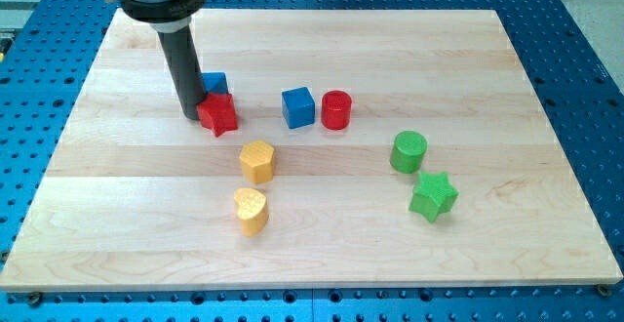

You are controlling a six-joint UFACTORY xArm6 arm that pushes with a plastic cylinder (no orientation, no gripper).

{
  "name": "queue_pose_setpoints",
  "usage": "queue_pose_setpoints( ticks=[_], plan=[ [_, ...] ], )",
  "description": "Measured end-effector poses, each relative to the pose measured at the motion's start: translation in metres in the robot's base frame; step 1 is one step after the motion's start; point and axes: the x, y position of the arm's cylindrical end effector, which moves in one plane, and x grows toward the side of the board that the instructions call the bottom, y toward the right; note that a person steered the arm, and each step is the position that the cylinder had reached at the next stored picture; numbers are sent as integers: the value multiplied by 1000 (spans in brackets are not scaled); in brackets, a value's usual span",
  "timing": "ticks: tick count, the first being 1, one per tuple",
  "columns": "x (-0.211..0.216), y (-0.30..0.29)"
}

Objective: Bring the triangle above the cube

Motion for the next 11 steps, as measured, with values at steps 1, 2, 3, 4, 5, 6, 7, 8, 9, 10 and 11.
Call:
queue_pose_setpoints(
  ticks=[1, 2, 3, 4, 5, 6, 7, 8, 9, 10, 11],
  plan=[
    [8, -29],
    [10, 18],
    [10, 51],
    [5, -2],
    [4, -65],
    [-32, -37],
    [-34, 26],
    [-36, 72],
    [-72, 84],
    [-86, 170],
    [-27, 235]
  ],
)
